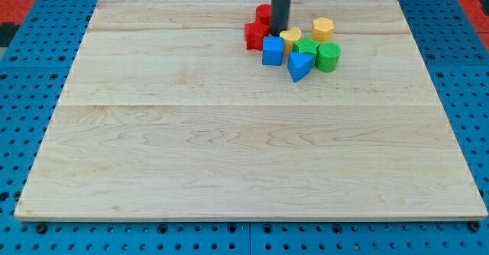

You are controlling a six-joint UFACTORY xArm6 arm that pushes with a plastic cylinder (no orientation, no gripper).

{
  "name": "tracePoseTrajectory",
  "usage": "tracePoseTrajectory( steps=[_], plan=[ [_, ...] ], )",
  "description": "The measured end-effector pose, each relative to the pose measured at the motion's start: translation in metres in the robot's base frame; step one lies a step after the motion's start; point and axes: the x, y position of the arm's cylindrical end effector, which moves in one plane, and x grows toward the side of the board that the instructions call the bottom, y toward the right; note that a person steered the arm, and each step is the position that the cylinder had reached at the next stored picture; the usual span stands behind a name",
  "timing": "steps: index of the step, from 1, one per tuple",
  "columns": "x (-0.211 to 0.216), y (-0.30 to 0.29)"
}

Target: Move the red star to the top left

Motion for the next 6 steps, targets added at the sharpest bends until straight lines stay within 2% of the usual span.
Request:
tracePoseTrajectory(
  steps=[2,3,4,5,6],
  plan=[
    [0.014,-0.08],
    [0.044,-0.037],
    [0.04,-0.128],
    [0.007,-0.185],
    [-0.019,-0.133]
  ],
)
